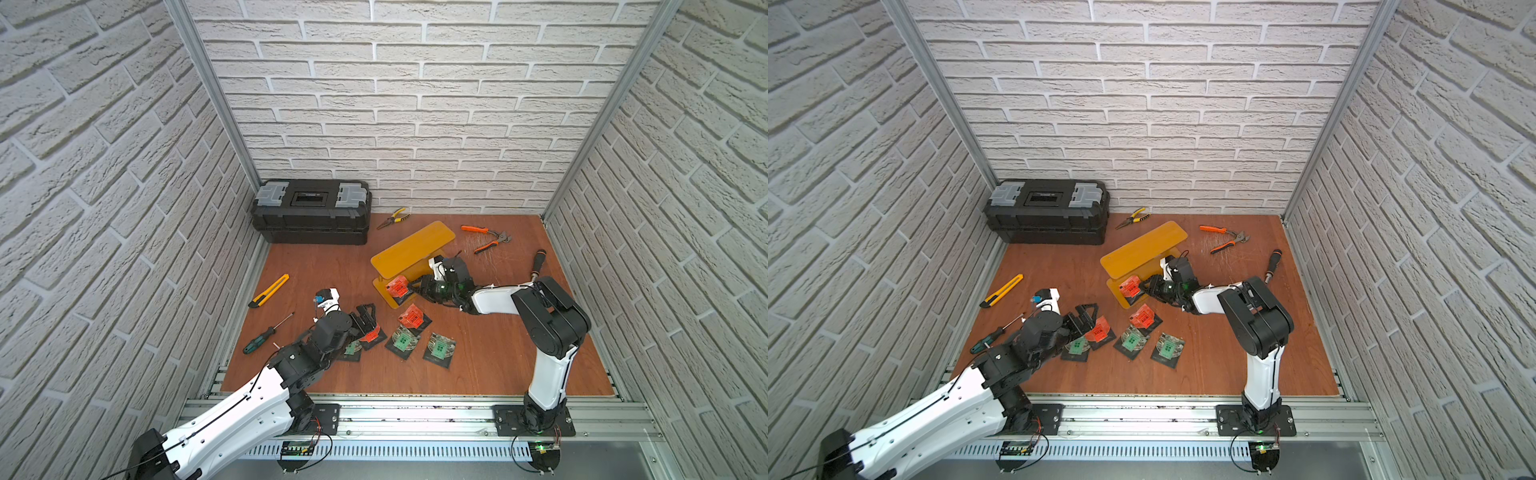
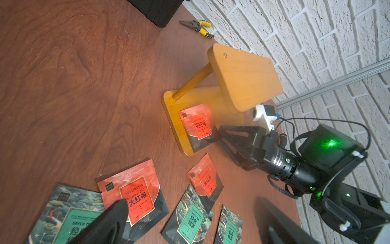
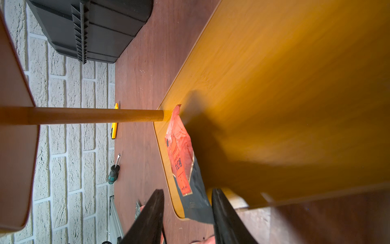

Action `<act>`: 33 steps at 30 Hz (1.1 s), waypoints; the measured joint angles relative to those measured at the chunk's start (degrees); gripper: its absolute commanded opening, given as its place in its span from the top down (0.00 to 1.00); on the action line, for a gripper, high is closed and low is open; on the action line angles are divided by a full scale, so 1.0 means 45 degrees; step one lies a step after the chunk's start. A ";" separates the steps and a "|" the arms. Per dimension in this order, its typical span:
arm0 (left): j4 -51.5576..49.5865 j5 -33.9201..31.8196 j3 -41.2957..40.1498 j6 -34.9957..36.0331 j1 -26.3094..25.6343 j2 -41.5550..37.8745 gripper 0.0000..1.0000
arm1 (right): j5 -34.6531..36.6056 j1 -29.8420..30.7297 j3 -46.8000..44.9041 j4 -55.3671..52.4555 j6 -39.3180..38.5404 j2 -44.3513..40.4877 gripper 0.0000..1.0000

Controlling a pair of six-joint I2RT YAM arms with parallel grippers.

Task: Place the tea bags on the shelf by color
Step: Place the tea bag on the shelf.

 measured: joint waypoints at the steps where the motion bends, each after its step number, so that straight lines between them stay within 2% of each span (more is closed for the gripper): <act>1: -0.0015 0.0000 -0.0010 0.0000 0.0010 -0.0039 0.02 | 0.0010 0.0044 0.0039 0.0000 0.0000 0.0010 0.58; 13: -0.0087 0.0000 -0.0151 0.0000 0.0083 -0.0423 0.02 | 0.0617 0.0277 0.0155 -0.0316 -0.0194 0.0049 0.55; 33: -0.0160 0.0005 -0.0180 -0.0010 0.0107 -0.0423 0.02 | 0.2399 0.0753 0.0204 -0.1569 -0.1783 -0.0330 0.48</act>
